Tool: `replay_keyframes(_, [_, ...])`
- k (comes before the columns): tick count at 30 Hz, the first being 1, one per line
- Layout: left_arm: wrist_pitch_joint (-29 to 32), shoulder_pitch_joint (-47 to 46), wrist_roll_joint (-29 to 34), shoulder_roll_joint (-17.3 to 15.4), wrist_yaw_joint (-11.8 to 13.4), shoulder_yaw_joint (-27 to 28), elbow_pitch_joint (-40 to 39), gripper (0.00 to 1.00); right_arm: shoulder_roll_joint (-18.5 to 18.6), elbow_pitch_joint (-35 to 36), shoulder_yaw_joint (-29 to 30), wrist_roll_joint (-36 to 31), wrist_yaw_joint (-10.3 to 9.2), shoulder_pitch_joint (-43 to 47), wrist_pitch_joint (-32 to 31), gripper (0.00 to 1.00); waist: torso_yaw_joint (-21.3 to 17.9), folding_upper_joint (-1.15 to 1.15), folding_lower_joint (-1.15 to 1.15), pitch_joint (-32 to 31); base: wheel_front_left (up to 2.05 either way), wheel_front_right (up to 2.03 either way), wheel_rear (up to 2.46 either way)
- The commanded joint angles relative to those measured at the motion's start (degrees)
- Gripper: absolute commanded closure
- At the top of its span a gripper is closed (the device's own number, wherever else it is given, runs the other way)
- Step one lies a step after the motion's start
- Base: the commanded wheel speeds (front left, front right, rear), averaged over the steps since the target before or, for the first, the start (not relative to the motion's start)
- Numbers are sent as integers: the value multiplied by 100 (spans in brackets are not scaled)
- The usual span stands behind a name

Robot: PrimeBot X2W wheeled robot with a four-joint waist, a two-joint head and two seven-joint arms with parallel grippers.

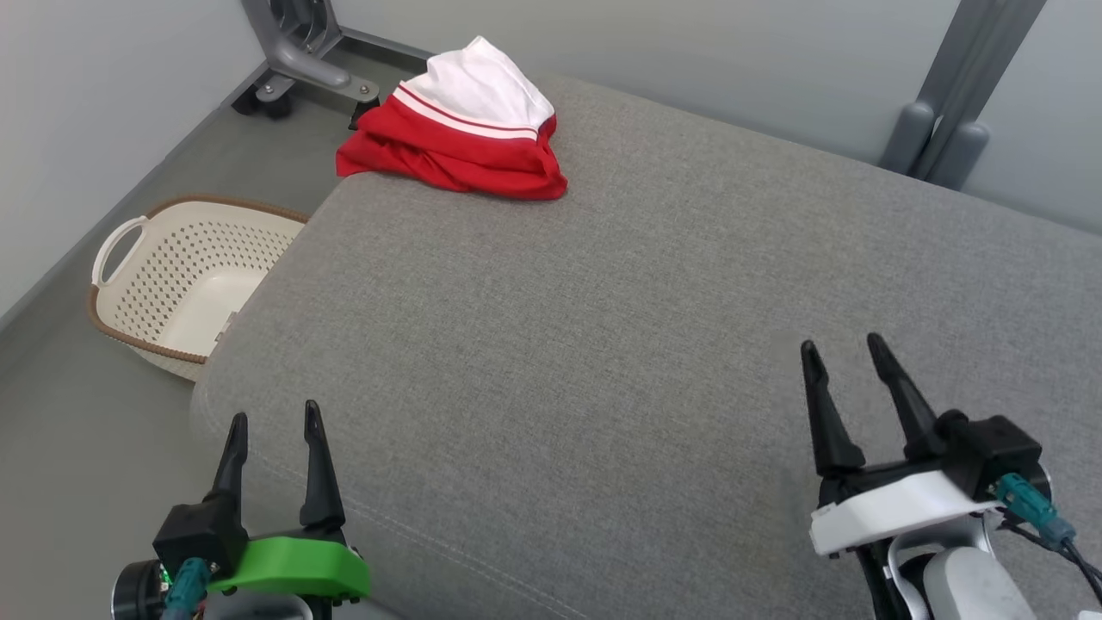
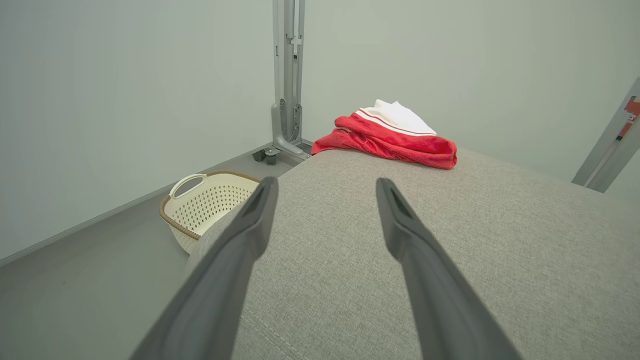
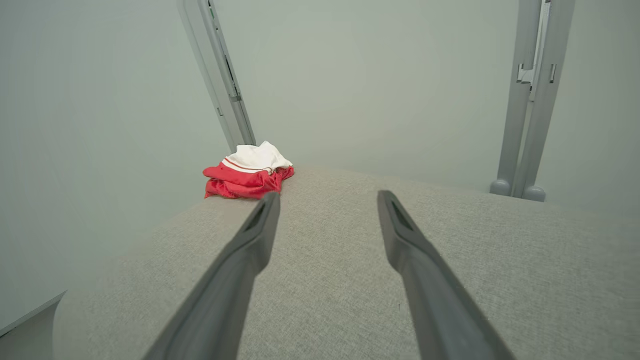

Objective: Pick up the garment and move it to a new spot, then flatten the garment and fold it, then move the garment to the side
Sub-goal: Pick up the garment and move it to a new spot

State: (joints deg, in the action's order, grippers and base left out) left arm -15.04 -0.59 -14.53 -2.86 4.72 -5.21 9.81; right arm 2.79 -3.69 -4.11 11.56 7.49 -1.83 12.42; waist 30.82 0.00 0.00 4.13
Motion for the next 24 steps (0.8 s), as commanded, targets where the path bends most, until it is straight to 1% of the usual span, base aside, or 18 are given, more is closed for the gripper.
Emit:
replay_keyframes(1, [-20, -190, -47, -9, -20, 89, -22, 0, 19, 142, 40, -109, 1, -160, -70, 0, -140, 0, 0, 252, 0, 0, 0])
replay_keyframes(3, [-20, -417, -26, -75, -60, 227, -79, 0, 19, 315, 112, -244, 0, -242, -189, 0, -306, 0, 0, 480, 0, 0, 0])
replay_keyframes(6, [-20, -909, 23, -282, -158, 445, -110, 0, 27, 597, 188, -453, 0, -418, -381, 0, -606, 0, 0, 877, 0, 0, 0])
replay_keyframes(8, [-19, -1370, 60, -502, -298, 491, 16, 0, 23, 774, 216, -578, 0, -541, -485, 0, -804, 0, 0, 1129, 0, 0, 0])
replay_keyframes(9, [-18, -1679, 93, -667, -361, 534, 95, 0, 23, 876, 202, -637, 0, -619, -545, 0, -930, 0, 0, 1282, 0, 0, 0])
replay_keyframes(12, [164, -2547, 121, -1027, -558, 560, 388, 0, 23, 1095, 127, -754, 0, -735, -666, 0, -1224, 0, 0, 1607, 0, 0, 0])
replay_keyframes(15, [417, -3465, 126, -1385, -710, 592, 813, 0, 25, 1267, 75, -867, 0, -857, -752, 0, -1555, 0, 0, 1903, 0, 0, 0])
replay_keyframes(17, [666, -3994, 144, -1543, -804, 534, 1193, 0, 21, 1354, 50, -920, 0, -909, -787, 0, -1756, 0, 0, 2072, 0, 0, 0])
replay_keyframes(21, [1136, -4890, 47, -1737, -934, 462, 1978, 0, 18, 1464, -99, -924, 0, -997, -838, 0, -2147, 0, 0, 2354, 0, 0, 0])
replay_keyframes(24, [1487, -5293, 3, -1805, -998, 372, 2530, 0, 19, 1529, -136, -916, 0, -1047, -824, 0, -2374, 0, 0, 2499, 0, 0, 0])
